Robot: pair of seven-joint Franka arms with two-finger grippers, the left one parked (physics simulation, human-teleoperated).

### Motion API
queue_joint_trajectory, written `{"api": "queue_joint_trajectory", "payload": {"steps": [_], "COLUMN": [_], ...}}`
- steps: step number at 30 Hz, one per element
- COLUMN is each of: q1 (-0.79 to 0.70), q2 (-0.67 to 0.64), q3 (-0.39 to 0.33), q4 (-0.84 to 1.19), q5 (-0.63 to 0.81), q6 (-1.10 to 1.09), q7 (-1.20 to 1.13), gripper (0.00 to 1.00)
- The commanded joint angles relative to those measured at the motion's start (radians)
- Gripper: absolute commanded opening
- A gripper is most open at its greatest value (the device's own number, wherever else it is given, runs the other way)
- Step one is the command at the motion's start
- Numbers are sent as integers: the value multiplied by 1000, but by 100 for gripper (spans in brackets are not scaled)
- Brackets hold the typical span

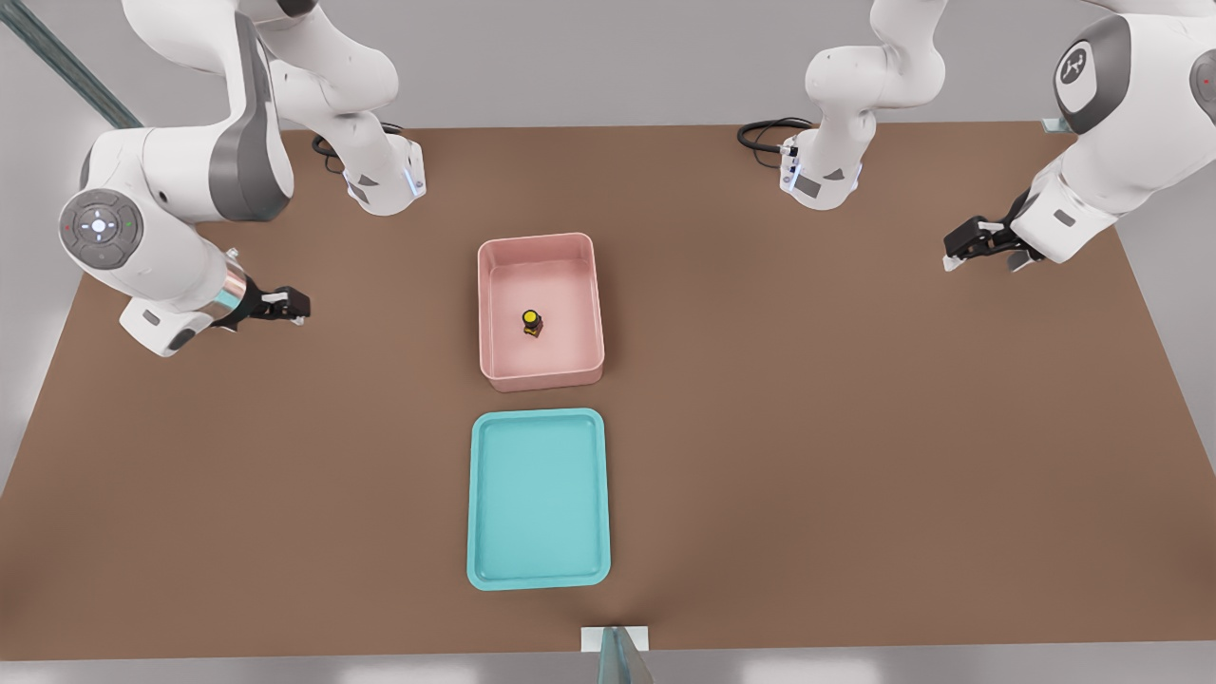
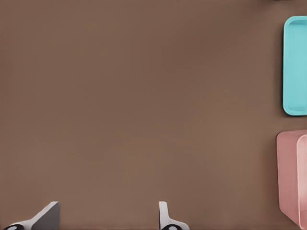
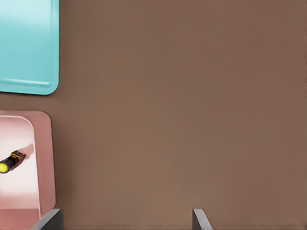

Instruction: The left arm remains still, and the right arm places the button from the box into the tray

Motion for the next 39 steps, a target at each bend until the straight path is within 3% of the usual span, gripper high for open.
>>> {"api": "queue_joint_trajectory", "payload": {"steps": [1, 3, 4, 6, 9, 11, 20, 29, 39], "q1": [4, 31, 57, 108, 306, 343, 337, 320, 292], "q2": [-1, 11, 63, 175, 335, 341, 205, 212, 295], "q3": [0, 27, 153, 383, 383, 383, 377, 365, 368], "q4": [1, -3, -4, 2, -9, -110, -582, -760, -791], "q5": [0, 1, 1, 69, 121, 113, 105, 53, -46], "q6": [-8, -17, -37, 70, 282, 443, 975, 1235, 1304], "q7": [-9, 5, 153, 746, 1279, 1427, 1570, 1614, 1600], "gripper": [100, 100, 100, 100, 100, 100, 100, 100, 100]}}
